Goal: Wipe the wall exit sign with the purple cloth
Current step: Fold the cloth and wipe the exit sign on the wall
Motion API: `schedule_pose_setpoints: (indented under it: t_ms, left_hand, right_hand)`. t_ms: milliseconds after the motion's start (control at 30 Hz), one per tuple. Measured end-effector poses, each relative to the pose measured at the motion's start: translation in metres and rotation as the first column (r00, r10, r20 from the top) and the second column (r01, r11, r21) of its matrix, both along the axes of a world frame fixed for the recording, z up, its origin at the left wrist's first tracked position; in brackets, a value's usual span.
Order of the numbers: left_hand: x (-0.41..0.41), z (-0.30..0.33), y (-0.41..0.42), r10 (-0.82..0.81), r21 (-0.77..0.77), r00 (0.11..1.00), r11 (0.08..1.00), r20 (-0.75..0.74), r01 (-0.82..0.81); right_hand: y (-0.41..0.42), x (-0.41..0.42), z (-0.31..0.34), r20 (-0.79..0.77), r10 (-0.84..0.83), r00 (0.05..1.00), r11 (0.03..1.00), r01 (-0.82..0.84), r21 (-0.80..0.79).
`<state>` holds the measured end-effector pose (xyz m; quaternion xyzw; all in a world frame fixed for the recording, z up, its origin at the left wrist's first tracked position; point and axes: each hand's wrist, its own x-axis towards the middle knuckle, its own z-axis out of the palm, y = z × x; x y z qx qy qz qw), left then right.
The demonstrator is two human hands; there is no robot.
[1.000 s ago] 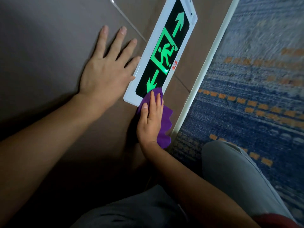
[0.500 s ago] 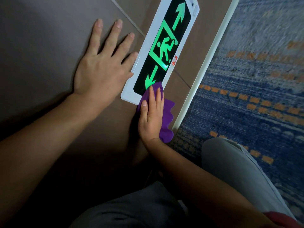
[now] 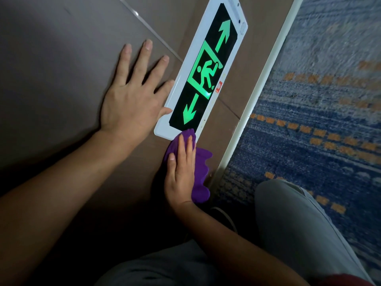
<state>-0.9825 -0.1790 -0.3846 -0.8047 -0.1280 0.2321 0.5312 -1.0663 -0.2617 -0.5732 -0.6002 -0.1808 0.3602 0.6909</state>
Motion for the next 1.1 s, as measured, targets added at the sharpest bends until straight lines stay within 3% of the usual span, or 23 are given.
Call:
schedule_pose_setpoints:
  t_ms: [400,700,833,1100]
  left_hand:
    - [0.005,-0.004,-0.002,0.001,-0.007,1.0,1.0,0.003,-0.001]
    - [0.027,0.001,0.008,-0.012,-0.066,0.999,0.998,-0.03,0.01]
    - [0.044,-0.01,0.013,0.003,0.011,0.998,1.0,-0.066,-0.002]
    - [0.059,0.0,0.021,-0.002,-0.049,0.998,0.999,-0.07,-0.001]
  right_hand:
    - [0.052,0.078,-0.006,-0.137,-0.193,0.971,0.977,0.177,-0.121]
    - [0.016,0.044,-0.005,-0.159,-0.021,0.987,0.997,0.009,-0.071]
    - [0.033,0.064,-0.01,-0.147,-0.067,0.987,0.996,0.057,-0.074]
    - [0.068,0.129,-0.013,-0.099,-0.152,0.983,0.986,0.144,-0.087]
